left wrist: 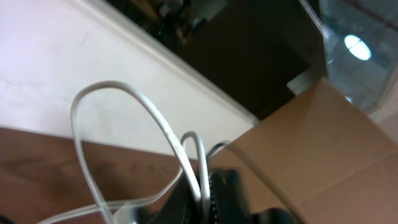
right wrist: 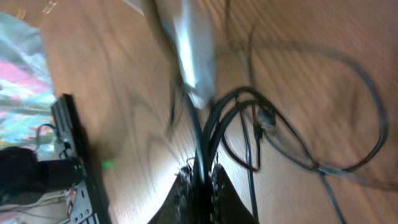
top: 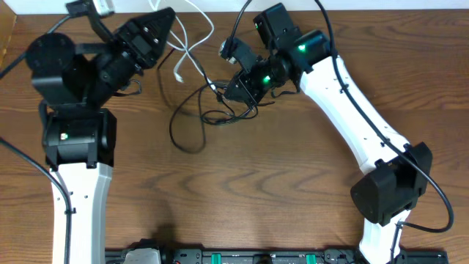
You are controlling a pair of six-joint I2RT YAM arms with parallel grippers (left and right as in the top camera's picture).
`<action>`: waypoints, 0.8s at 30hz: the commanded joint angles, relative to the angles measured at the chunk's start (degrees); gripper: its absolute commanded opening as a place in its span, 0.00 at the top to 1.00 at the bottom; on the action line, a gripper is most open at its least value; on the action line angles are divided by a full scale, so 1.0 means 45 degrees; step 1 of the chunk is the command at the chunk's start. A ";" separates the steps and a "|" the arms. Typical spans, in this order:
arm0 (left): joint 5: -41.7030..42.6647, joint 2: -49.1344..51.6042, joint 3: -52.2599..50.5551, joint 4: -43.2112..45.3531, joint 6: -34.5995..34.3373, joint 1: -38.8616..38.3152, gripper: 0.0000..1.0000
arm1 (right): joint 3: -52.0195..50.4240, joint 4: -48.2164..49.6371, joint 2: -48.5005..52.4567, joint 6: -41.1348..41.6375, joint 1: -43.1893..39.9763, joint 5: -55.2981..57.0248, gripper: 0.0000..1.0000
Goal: Untangle cables
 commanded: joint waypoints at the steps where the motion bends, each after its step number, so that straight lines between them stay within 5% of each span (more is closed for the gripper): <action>1: 0.0165 -0.0481 0.0175 0.0996 -0.1166 0.0544 0.93 | -0.1341 0.0806 0.0068 0.1758 -0.0194 0.0491 0.99; 13: 0.0418 -0.0899 0.0180 0.1413 -0.1282 0.0996 0.92 | -0.3264 0.1583 0.0063 0.2006 -0.0918 0.1253 0.98; 15: 0.0889 -0.0879 0.0180 0.0967 -0.1151 0.0996 0.92 | -0.3245 0.1462 0.0053 0.2001 -0.0981 0.1598 0.69; 17: 0.1214 -0.0874 0.0180 -0.0219 -0.0189 0.0996 0.93 | -0.3036 0.1117 -0.0107 0.2001 -0.1268 0.1583 0.53; 21: 0.1224 -0.0874 0.0180 -0.2399 0.1214 0.0996 0.93 | -0.1753 -0.0126 -0.0879 0.1166 -0.1768 0.1438 0.46; 24: 0.1710 -0.0835 0.0175 -0.3730 0.2550 0.0981 0.93 | -0.0738 -0.0534 -0.1851 0.0457 -0.1734 0.1292 0.30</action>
